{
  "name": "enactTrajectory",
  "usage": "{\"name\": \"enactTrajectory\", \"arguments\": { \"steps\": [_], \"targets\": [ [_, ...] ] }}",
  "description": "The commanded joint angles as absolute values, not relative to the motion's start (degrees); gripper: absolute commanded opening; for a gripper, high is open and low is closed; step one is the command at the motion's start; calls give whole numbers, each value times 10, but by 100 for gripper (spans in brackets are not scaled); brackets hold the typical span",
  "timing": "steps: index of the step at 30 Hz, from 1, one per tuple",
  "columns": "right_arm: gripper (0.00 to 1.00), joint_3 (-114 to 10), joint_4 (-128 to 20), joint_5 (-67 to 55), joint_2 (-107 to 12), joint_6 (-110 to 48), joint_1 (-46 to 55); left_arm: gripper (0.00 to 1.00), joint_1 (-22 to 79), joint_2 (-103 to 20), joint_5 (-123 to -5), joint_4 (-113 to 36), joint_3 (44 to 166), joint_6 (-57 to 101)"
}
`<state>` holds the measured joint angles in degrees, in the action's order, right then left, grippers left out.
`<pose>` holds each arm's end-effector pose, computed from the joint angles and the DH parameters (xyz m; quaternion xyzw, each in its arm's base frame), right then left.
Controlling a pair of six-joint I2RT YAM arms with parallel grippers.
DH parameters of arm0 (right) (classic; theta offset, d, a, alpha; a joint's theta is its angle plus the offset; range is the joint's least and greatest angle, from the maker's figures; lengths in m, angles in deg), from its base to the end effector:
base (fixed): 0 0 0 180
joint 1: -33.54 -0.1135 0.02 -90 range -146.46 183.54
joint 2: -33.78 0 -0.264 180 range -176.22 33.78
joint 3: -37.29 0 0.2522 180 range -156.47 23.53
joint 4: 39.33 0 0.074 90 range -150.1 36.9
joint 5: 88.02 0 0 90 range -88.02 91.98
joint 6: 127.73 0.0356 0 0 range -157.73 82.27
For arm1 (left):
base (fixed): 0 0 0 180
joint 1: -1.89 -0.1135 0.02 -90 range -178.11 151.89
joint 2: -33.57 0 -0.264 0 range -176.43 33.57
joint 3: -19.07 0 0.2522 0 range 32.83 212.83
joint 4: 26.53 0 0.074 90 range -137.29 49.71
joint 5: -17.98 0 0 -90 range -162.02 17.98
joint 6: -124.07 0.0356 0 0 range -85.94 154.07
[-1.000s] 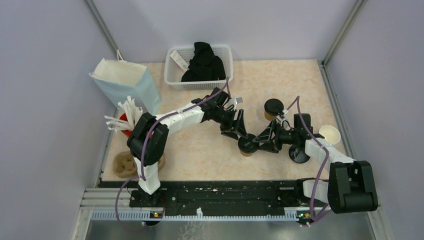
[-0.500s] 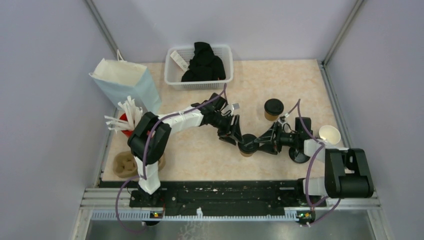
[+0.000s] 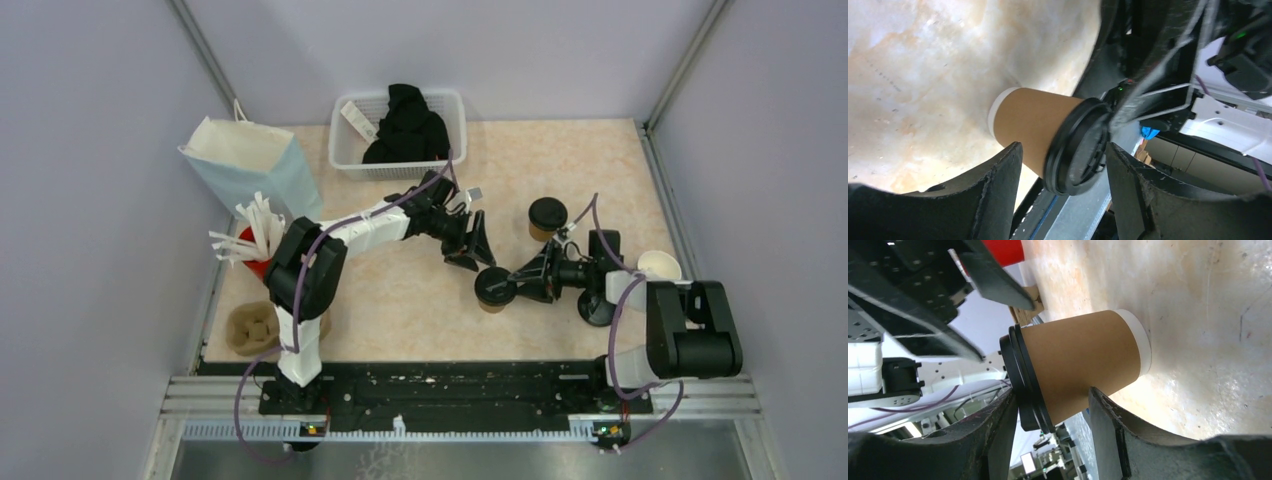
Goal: Pack the takeout coffee
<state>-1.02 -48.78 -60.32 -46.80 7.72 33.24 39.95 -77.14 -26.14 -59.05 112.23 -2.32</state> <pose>0.2193 0.0327 0.1332 0.1538 0.8117 0.5593 0.0686 0.3128 -0.2773 0.2086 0.1457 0.8635 -0.4819 0.0288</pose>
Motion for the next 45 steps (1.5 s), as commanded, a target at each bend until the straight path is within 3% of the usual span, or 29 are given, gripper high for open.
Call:
{"name": "enactTrajectory", "arguments": {
  "steps": [1,8,11,15,22,30,33,39,45],
  "targets": [
    [50,6,-442,-569,-503,74,334,67,399,-798,-249,-566,1092,-17],
    [52,-8,-481,-575,-455,69,334,61,400,-793,-275,-587,1077,5],
    [61,-31,-472,-582,-439,92,334,67,400,-776,-277,-602,1093,9],
    [63,-42,-440,-589,-462,109,334,78,399,-755,-273,-602,1099,4],
    [62,-10,-400,-576,-484,109,318,77,400,-766,-275,-568,1065,-13],
    [49,25,-403,-516,-487,108,321,72,400,-771,-301,-580,1049,10],
    [55,-21,-492,-508,-430,66,321,77,400,-762,-302,-598,1070,17],
    [73,-50,-540,-564,-416,32,313,98,399,-719,-293,-623,1097,17],
    [78,-42,-514,-590,-445,15,307,98,402,-657,-283,-615,1027,1]
  ]
}}
